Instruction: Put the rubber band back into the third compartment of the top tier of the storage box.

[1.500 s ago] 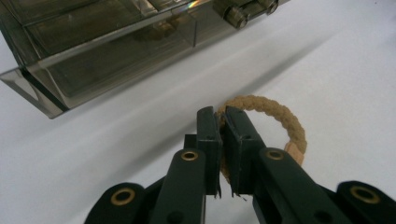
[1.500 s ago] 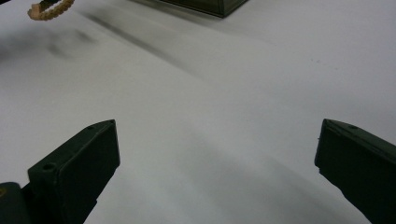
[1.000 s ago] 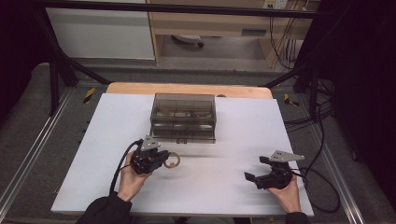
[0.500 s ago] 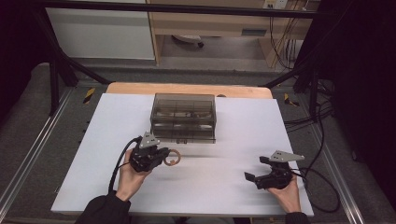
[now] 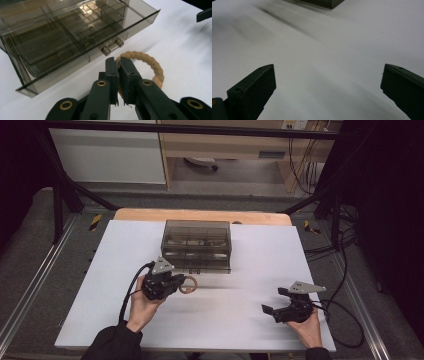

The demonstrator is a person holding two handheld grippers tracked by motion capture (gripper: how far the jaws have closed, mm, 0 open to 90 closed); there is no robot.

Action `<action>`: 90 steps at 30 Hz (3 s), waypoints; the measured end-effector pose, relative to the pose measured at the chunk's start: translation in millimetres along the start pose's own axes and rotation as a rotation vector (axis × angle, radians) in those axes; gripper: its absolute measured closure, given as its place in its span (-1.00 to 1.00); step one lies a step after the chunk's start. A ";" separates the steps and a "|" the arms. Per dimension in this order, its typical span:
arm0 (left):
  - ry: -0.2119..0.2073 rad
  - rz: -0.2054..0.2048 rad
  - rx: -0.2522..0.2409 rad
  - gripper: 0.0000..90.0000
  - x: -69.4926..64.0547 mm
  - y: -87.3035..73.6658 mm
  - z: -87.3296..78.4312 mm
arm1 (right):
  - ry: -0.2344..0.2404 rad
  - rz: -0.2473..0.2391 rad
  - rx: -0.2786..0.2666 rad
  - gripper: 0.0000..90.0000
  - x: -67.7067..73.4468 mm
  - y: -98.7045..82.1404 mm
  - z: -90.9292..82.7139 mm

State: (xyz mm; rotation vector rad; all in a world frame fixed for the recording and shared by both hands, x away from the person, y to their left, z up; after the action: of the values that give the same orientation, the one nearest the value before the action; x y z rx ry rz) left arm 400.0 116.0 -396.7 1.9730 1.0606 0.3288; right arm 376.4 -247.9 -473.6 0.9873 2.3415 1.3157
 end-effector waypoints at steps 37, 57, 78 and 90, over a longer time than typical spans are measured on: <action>-0.012 0.011 -0.014 0.88 -13.2 45.3 26.6 | 0.003 -0.001 0.003 -0.99 0.1 -0.2 0.1; 0.004 0.015 -0.009 0.88 -18.2 62.2 48.4 | 0.004 0.001 0.000 -0.99 0.2 0.0 -0.2; 0.020 0.014 0.001 0.88 -20.7 74.9 70.1 | 0.004 0.000 0.000 -0.99 0.3 0.0 -0.5; 0.033 0.007 0.014 0.88 -19.1 76.2 87.0 | 0.006 0.000 0.001 -0.99 0.3 -0.1 -0.8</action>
State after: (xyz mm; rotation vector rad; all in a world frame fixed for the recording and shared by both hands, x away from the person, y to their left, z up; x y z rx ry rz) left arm 480.3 31.2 -386.7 1.9902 1.0797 0.3600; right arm 375.7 -248.2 -473.2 0.9848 2.3465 1.3192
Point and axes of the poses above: each handheld gripper's, and its own axes: z roughly forward along the jaws, y roughly out of its top, x roughly to its left, the point moved 5 cm from there along z, roughly forward along the jaws, and after that the axes turned 7 degrees about -z, right-handed, at the moved point
